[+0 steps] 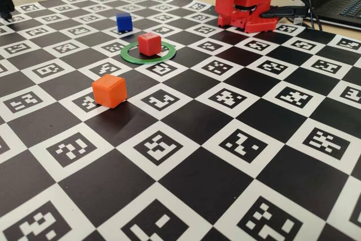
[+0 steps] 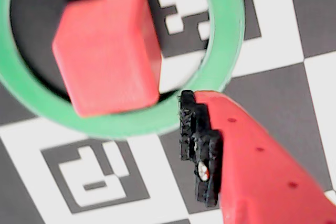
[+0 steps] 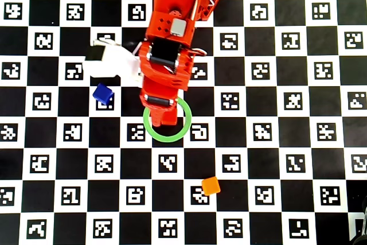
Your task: Grab the red cube then put it in the green circle then put the blue cube on top and finally the orange cube on top
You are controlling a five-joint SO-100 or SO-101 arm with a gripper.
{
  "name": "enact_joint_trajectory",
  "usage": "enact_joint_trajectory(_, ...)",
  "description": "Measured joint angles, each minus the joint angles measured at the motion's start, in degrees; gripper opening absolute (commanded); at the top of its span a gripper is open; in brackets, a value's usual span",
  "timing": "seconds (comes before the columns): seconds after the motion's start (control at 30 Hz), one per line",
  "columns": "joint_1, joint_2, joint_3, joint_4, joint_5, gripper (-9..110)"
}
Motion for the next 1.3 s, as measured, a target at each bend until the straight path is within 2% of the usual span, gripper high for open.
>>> enact_joint_trajectory(0.27, 10.02, 0.0, -0.7, -0.62, -3.96, 37)
enact_joint_trajectory(0.6, 18.54, -8.53, -0.7, -8.61, -8.79, 39)
enact_joint_trajectory(1.3, 21.36, -16.61, 5.27, -21.27, -10.81, 40)
